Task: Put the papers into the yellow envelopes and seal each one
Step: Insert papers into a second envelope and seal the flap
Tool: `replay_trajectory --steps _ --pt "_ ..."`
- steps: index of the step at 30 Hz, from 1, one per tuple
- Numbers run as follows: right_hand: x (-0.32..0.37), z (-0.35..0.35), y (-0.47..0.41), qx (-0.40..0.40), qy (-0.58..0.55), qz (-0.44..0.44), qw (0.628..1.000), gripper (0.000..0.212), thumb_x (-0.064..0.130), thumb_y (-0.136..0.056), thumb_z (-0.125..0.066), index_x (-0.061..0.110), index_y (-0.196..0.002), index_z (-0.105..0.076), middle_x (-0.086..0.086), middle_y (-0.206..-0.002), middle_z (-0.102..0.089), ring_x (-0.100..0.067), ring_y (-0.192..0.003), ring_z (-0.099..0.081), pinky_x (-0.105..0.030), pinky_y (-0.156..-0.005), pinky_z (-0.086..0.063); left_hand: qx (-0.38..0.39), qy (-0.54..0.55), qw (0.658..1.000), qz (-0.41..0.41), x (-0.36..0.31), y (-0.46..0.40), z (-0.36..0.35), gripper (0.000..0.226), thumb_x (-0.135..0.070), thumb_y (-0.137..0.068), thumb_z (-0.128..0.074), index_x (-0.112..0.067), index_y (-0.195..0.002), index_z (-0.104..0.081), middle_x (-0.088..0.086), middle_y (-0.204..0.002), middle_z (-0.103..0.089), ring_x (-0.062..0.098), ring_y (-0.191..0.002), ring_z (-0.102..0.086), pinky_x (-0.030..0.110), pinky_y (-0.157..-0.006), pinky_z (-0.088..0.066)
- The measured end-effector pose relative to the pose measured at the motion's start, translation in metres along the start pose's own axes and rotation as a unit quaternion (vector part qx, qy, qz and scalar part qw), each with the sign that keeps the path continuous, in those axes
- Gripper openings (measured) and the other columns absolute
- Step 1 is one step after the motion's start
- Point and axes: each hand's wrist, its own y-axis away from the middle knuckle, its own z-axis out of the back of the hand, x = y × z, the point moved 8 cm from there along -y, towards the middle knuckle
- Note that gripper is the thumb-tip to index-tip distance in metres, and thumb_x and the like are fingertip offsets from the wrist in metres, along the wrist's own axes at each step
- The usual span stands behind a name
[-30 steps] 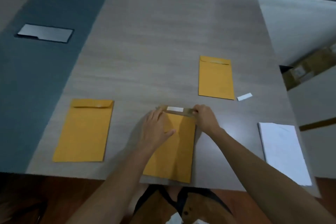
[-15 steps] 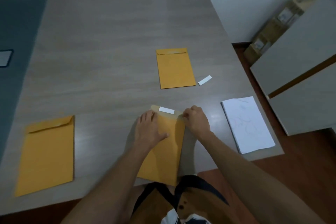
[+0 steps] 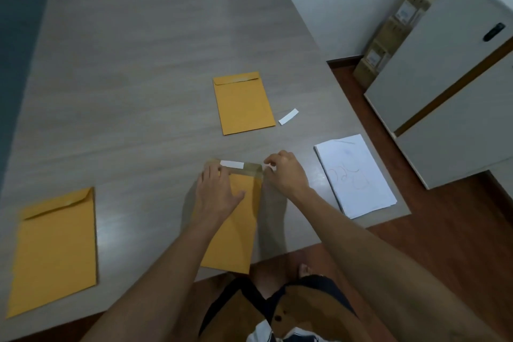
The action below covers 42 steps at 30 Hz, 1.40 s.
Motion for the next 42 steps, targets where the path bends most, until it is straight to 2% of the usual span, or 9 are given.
replay_trajectory --steps 4,12,16,18,21,25,28,33,42 --pt "-0.034 0.029 0.006 -0.021 -0.016 -0.024 0.999 0.028 0.023 -0.091 -0.056 0.012 -0.116 -0.064 -0.009 -0.108 -0.063 -0.025 -0.108 -0.053 -0.037 -0.086 -0.05 -0.015 0.028 0.999 -0.027 -0.051 0.003 0.003 0.042 -0.042 -0.079 -0.071 -0.011 -0.105 -0.059 0.007 -0.108 -0.055 0.028 -0.104 -0.051 0.037 -0.082 -0.041" --pt "-0.155 0.099 0.037 -0.049 0.091 -0.16 0.982 0.057 0.051 -0.085 -0.058 0.016 -0.13 -0.052 -0.009 -0.132 -0.053 -0.028 -0.12 -0.046 -0.042 -0.096 -0.044 0.078 0.165 0.983 0.015 -0.171 0.016 -0.029 0.061 -0.039 -0.084 -0.064 -0.011 -0.136 -0.048 0.006 -0.125 -0.045 0.025 -0.119 -0.045 0.039 -0.094 -0.045" --pt "-0.207 0.123 0.052 -0.051 0.128 -0.209 0.968 0.077 0.066 -0.077 -0.059 0.012 -0.132 -0.047 -0.011 -0.132 -0.049 -0.029 -0.12 -0.046 -0.042 -0.094 -0.044 0.112 0.207 0.97 0.06 -0.218 0.019 -0.053 0.059 -0.041 -0.083 -0.062 -0.01 -0.132 -0.052 0.007 -0.121 -0.046 0.028 -0.113 -0.05 0.043 -0.096 -0.046" --pt "-0.225 0.127 0.057 -0.031 0.139 -0.218 0.966 0.083 0.068 -0.076 -0.061 0.012 -0.134 -0.043 -0.011 -0.135 -0.046 -0.028 -0.121 -0.044 -0.041 -0.096 -0.043 0.125 0.221 0.963 0.091 -0.234 0.02 -0.06 0.046 -0.042 -0.081 -0.062 -0.012 -0.116 -0.057 0.007 -0.117 -0.048 0.028 -0.103 -0.055 0.042 -0.091 -0.049" --pt "-0.243 0.122 0.058 0.006 0.125 -0.217 0.968 0.086 0.066 -0.074 -0.065 0.013 -0.136 -0.04 -0.01 -0.138 -0.042 -0.026 -0.123 -0.043 -0.04 -0.099 -0.042 0.138 0.254 0.947 0.137 -0.248 0.02 -0.069 0.031 -0.041 -0.079 -0.062 -0.015 -0.093 -0.057 0.006 -0.113 -0.049 0.026 -0.09 -0.056 0.036 -0.082 -0.049" --pt "-0.249 0.114 0.058 0.016 0.082 -0.207 0.975 0.084 0.063 -0.074 -0.068 0.012 -0.134 -0.04 -0.008 -0.137 -0.041 -0.024 -0.12 -0.045 -0.037 -0.098 -0.045 0.127 0.277 0.935 0.183 -0.255 0.019 -0.076 0.052 -0.04 -0.08 -0.065 -0.007 -0.12 -0.061 0.01 -0.129 -0.048 0.029 -0.108 -0.058 0.035 -0.09 -0.048" --pt "-0.25 0.115 0.056 0.012 0.078 -0.197 0.977 0.083 0.06 -0.073 -0.071 0.01 -0.132 -0.041 -0.009 -0.133 -0.042 -0.024 -0.118 -0.045 -0.036 -0.095 -0.046 0.109 0.304 0.922 0.216 -0.257 0.018 -0.076 0.049 -0.034 -0.08 -0.068 0.0 -0.115 -0.061 0.015 -0.125 -0.056 0.03 -0.102 -0.06 0.031 -0.072 -0.044" --pt "-0.251 0.114 0.054 0.016 0.085 -0.198 0.976 0.084 0.061 -0.073 -0.07 0.01 -0.132 -0.039 -0.008 -0.134 -0.041 -0.024 -0.118 -0.046 -0.035 -0.096 -0.045 0.086 0.314 0.913 0.247 -0.261 0.019 -0.069 0.043 -0.029 -0.085 -0.067 -0.008 -0.119 -0.053 0.003 -0.126 -0.048 0.02 -0.105 -0.053 0.021 -0.059 -0.032" --pt "-0.251 0.114 0.053 0.016 0.091 -0.194 0.977 0.085 0.061 -0.074 -0.07 0.009 -0.133 -0.039 -0.009 -0.135 -0.042 -0.025 -0.118 -0.046 -0.034 -0.095 -0.046 0.058 0.309 0.913 0.26 -0.262 0.02 -0.062 0.036 -0.025 -0.085 -0.068 -0.01 -0.113 -0.052 0.003 -0.122 -0.051 0.023 -0.104 -0.055 0.027 -0.071 -0.034"
